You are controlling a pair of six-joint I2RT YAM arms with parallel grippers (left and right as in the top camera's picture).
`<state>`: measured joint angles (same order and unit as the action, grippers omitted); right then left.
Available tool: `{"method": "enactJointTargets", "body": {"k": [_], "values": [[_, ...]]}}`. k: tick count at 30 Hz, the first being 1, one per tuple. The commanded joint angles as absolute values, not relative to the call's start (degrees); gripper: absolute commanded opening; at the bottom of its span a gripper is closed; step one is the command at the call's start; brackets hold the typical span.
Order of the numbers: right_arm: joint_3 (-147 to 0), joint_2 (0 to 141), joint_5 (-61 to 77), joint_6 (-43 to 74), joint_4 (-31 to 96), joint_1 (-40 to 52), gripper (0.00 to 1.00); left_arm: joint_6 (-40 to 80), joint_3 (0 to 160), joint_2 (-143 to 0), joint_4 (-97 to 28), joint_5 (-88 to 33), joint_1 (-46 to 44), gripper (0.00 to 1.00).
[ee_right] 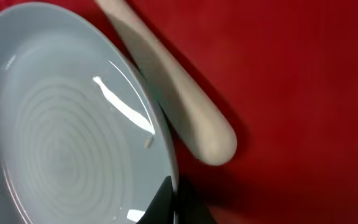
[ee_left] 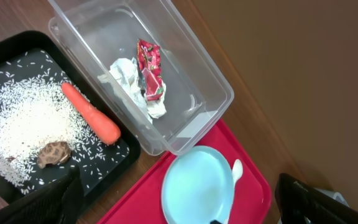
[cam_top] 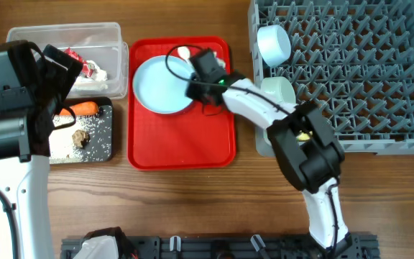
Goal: Sort waste into correct bins and load items into the dishwasher rack
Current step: 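Lift the plate with the right gripper and stand it in the rack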
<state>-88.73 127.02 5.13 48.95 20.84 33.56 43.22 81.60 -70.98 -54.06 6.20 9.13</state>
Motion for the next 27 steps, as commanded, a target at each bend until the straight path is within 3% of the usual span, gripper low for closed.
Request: {"method": "enactJointTargets", "body": {"k": [1,8,10,14,17,18,21,27], "values": [[-90.28,119.92,5.48,35.99,24.56,31.07,0.04,43.94,81.65,-71.2,-54.11,7.16,9.5,1.0],[-90.54,101.91,0.54,18.24,30.52,30.94,0.04,43.94,81.65,-71.2,-54.13,7.16,9.5,1.0],[-90.54,97.45,-10.35,18.28,31.88,30.85,0.04,43.94,81.65,-71.2,-54.11,7.16,9.5,1.0],[-90.52,92.23,-46.37,15.2,34.02,30.83,0.04,43.94,81.65,-71.2,-54.11,7.16,9.5,1.0],[-90.41,93.17,-74.76,1.76,30.81,29.06,0.04,43.94,81.65,-71.2,-54.13,7.16,9.5,1.0],[-90.41,93.56,-77.69,-3.99,28.97,27.42,0.04,43.94,81.65,-71.2,-54.11,7.16,9.5,1.0],[-90.41,94.32,-74.22,-15.27,25.47,21.34,0.04,43.94,81.65,-71.2,-54.11,7.16,9.5,1.0],[-90.28,95.24,-67.88,-19.73,26.79,14.2,0.04,43.94,81.65,-71.2,-54.28,7.16,9.5,1.0]]}}
